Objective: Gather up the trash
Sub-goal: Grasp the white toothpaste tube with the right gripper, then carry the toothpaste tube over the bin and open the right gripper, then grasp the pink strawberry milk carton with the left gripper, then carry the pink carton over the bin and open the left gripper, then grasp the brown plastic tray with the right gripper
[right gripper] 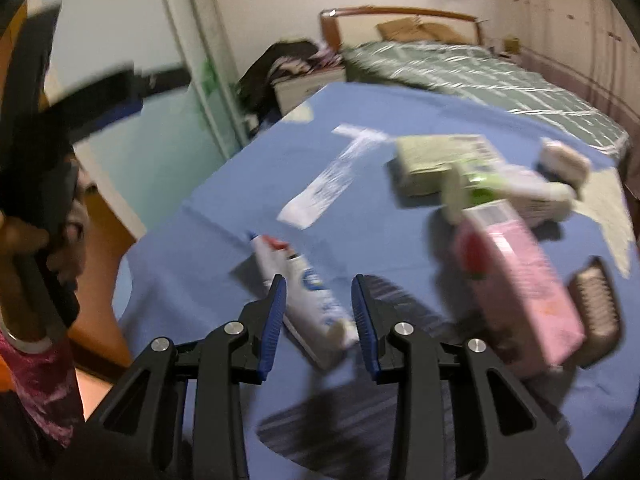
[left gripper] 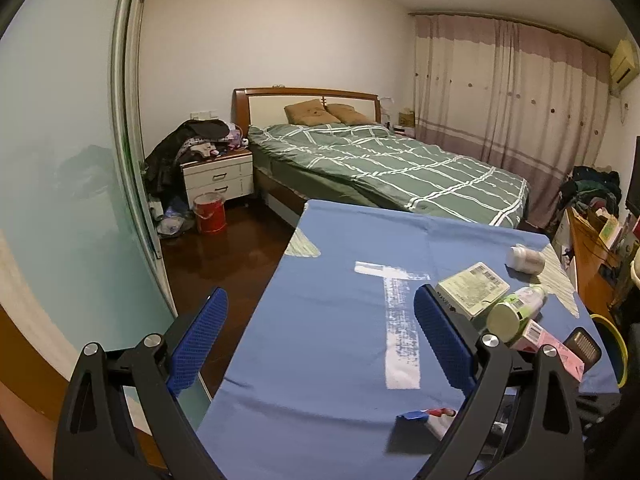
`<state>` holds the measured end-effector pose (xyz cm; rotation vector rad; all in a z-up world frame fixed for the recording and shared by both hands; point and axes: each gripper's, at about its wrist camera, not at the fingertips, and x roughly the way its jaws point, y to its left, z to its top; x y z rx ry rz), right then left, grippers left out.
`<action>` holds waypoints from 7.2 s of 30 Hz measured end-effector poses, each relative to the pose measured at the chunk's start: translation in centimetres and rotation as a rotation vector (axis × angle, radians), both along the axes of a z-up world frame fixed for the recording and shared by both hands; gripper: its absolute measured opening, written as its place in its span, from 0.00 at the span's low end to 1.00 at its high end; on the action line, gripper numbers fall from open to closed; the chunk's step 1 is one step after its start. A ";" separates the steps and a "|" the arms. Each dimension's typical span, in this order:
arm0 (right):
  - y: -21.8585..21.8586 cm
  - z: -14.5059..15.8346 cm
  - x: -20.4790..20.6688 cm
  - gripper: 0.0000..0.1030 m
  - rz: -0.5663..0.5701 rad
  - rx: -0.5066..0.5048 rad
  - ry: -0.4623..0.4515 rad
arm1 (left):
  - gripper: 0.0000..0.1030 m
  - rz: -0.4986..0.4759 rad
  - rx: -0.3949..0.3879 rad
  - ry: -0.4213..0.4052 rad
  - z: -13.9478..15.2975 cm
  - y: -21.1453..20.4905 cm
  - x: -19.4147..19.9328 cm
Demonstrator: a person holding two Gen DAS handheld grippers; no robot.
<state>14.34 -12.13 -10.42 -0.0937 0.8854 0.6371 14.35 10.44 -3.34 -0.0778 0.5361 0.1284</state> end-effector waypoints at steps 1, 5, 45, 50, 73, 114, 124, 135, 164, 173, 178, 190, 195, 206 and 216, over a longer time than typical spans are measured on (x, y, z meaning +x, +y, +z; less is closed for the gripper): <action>0.5 -0.3 0.1 0.32 0.007 -0.008 0.004 | 0.90 0.000 -0.003 0.001 -0.1 0.2 -0.1; 2.7 -1.4 0.0 0.50 0.037 -0.056 0.002 | 0.90 0.000 -0.013 0.003 -0.2 1.0 -0.1; -35.4 -1.2 2.0 0.12 -1.018 -0.088 -0.014 | 0.90 -0.520 0.019 0.145 -4.9 -19.9 2.2; -39.8 -3.2 2.6 0.16 -1.085 -0.122 0.038 | 0.90 -0.608 0.044 0.175 -6.0 -24.1 2.1; -38.7 -3.0 3.3 0.18 -1.048 -0.066 0.022 | 0.90 -0.511 0.085 0.286 -8.9 -21.9 3.2; -37.1 -1.8 2.9 0.19 -1.011 -0.030 -0.011 | 0.50 -0.412 0.034 0.409 -9.6 -19.2 9.7; -39.2 -1.8 0.5 0.19 -1.063 -0.024 -0.030 | 0.50 -0.590 0.026 0.294 -4.1 -25.3 6.1; -42.7 -1.4 -4.5 0.19 -1.137 -0.035 -0.060 | 0.50 -0.851 0.023 0.295 -3.4 -41.4 6.1; -45.5 -1.9 -7.3 0.25 -1.175 -0.019 -0.056 | 0.88 -0.905 0.014 0.197 -2.4 -52.3 7.0; -39.0 -1.2 -3.0 0.25 -0.997 -0.002 -0.055 | 0.89 -0.587 0.022 0.042 0.3 -32.8 8.9; -32.7 -0.7 -0.4 0.25 -0.839 -0.004 -0.051 | 0.90 -0.396 0.035 0.028 -1.4 -22.4 10.3; -18.3 1.2 0.6 0.45 -0.500 0.040 -0.089 | 0.90 -0.126 0.080 0.081 -7.8 -8.6 14.4; -14.5 1.0 0.3 0.63 -0.433 0.032 -0.110 | 0.90 -0.082 0.050 0.087 -9.0 -7.1 15.2; -11.1 -2.1 1.2 0.72 -0.435 -0.057 -0.062 | 0.90 -0.079 0.028 0.067 -8.5 -7.8 13.9; -12.4 -2.1 1.5 0.76 -0.466 -0.062 -0.046 | 0.90 -0.095 0.023 0.073 -8.6 -8.2 13.9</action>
